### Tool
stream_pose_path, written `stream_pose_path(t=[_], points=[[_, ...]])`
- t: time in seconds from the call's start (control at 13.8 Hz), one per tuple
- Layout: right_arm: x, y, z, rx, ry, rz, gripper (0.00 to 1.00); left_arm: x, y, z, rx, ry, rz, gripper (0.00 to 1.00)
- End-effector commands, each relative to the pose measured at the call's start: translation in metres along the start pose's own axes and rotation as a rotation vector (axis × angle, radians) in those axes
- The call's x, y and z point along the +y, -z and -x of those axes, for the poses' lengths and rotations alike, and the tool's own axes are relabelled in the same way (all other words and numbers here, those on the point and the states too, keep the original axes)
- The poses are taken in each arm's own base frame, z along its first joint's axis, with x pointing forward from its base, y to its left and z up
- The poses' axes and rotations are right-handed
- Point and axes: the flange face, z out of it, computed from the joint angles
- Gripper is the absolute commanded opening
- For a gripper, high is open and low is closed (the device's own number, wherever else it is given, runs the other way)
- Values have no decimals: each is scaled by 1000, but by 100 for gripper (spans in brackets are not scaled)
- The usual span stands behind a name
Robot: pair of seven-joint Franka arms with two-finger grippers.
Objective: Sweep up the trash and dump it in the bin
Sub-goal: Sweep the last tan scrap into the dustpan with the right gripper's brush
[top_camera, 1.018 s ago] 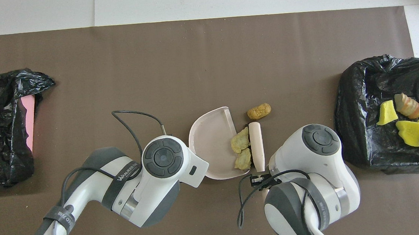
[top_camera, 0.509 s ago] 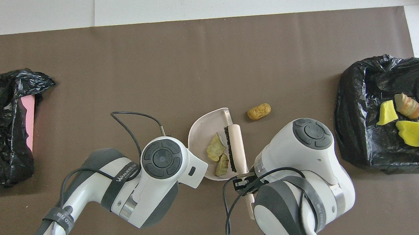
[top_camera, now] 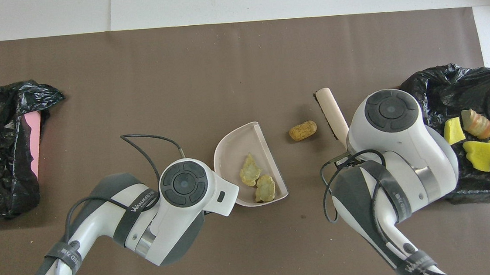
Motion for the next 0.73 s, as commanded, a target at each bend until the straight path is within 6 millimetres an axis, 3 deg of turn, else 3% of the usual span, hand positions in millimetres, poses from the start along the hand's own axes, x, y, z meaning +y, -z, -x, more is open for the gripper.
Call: stream_pose_path(t=[0.0, 0.29, 0.51, 0.65], points=[[-9, -23, -24, -24, 73, 38, 0, 0, 0, 12, -27, 88, -5, 0], [-61, -49, -20, -96, 63, -152, 0, -1, -1, 13, -34, 97, -4, 0], [-117, -39, -9, -119, 55, -340, 0, -1, 0, 12, -27, 99, -8, 0], [-144, -28, -5, -125, 34, -463, 0, -1, 0, 12, -22, 99, -11, 0]])
